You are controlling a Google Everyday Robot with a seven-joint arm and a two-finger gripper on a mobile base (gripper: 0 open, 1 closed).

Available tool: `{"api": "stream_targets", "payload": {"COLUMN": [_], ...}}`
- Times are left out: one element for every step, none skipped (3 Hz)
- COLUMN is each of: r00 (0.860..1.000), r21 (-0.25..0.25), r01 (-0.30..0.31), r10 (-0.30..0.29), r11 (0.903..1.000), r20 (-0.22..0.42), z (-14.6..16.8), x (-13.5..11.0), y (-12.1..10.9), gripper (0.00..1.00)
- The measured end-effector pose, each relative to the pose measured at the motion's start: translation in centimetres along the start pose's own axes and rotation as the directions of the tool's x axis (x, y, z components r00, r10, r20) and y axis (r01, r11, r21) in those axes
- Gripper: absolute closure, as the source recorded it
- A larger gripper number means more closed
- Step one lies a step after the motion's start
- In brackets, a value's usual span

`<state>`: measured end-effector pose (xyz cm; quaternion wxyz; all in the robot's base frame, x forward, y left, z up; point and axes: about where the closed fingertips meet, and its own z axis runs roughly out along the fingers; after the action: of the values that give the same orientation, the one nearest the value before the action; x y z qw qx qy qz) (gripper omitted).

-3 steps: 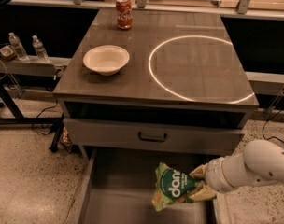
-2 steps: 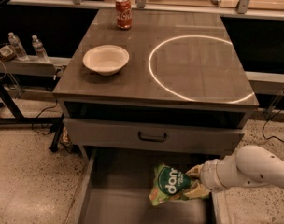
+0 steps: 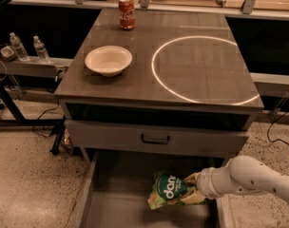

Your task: Place green rice chip bag into middle drawer

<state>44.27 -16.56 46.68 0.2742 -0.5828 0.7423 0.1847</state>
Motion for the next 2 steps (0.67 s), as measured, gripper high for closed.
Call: {"api": "stream_targets", "payload": {"r00": [1.0,0.998], "r21": [-0.033,-0.043], "r01": [-0.013,-0.023], "r10": [0.014,0.025], "r11": [0.9994,0.9988], "r20": [0.025,0.05], "z": [1.7,2.03], "x": [0.2,0.18], "y": [0.27,0.02], "gripper": [0.6,0.3]}}
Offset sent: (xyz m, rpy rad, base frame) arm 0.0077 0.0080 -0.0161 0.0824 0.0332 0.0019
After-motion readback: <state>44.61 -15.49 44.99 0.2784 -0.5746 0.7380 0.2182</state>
